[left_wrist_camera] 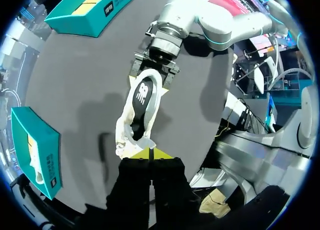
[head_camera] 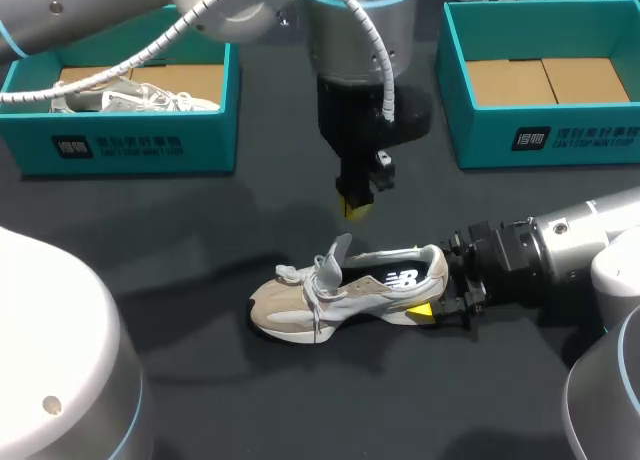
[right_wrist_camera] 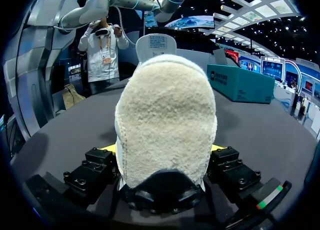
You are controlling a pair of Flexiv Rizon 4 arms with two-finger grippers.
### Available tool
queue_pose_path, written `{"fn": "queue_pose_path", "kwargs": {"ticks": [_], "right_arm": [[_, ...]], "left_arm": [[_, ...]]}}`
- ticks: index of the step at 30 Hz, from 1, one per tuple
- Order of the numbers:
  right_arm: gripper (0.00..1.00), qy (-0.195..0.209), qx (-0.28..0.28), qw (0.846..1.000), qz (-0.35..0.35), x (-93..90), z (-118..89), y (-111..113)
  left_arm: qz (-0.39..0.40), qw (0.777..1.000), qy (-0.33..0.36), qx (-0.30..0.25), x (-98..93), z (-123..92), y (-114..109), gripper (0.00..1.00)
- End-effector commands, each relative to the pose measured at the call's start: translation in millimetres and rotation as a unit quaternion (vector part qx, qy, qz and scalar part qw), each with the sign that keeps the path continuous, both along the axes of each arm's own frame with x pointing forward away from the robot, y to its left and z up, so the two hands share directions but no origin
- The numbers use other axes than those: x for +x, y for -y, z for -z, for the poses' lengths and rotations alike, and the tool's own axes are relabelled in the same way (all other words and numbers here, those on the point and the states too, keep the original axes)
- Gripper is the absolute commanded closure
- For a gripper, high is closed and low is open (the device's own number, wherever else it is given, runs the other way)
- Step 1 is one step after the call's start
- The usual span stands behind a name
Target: Take the shoe out of the shoebox, open the shoe tongue, remove and reinsert the insole, then place the shoe into the shoebox
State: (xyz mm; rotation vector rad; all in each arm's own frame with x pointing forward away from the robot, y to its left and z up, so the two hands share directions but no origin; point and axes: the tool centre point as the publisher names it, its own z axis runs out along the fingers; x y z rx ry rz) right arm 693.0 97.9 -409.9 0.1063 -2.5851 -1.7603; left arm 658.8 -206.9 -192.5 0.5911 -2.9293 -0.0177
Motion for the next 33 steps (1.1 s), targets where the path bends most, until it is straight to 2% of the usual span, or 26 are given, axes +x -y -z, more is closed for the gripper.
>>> {"fn": "queue_pose_path", "kwargs": {"ticks": [1, 6, 17, 20, 25, 26, 33], "right_arm": [[1.0, 0.0, -0.001, 1.0, 0.0, 0.3, 1, -1], [1.0, 0.0, -0.001, 1.0, 0.0, 0.3, 1, -1], [1.0, 0.0, -0.001, 1.0, 0.0, 0.3, 1, -1], [1.0, 0.0, -0.001, 1.0, 0.0, 0.3, 1, -1], [1.0, 0.0, -0.001, 1.0, 0.0, 0.3, 1, -1], [1.0, 0.0, -0.001, 1.0, 0.0, 0.3, 1, -1], [1.0, 0.0, -0.001, 1.0, 0.0, 0.3, 1, -1]], "left_arm": [[0.014, 1.0, -0.002, -0.005, -0.9, 14, 6, 1.0], [0.084, 0.995, -0.029, -0.044, 9.3, 21, 13, 1.0], [0.084, 0.995, -0.029, -0.044, 9.3, 21, 13, 1.0], [0.108, 0.993, -0.001, -0.051, 10.8, 38, 23, 1.0], [0.139, 0.988, -0.03, -0.059, 16.2, 62, 36, 1.0], [0.157, 0.984, -0.037, -0.073, 17.6, 63, 36, 1.0], [0.157, 0.984, -0.037, -0.073, 17.6, 63, 36, 1.0]]}}
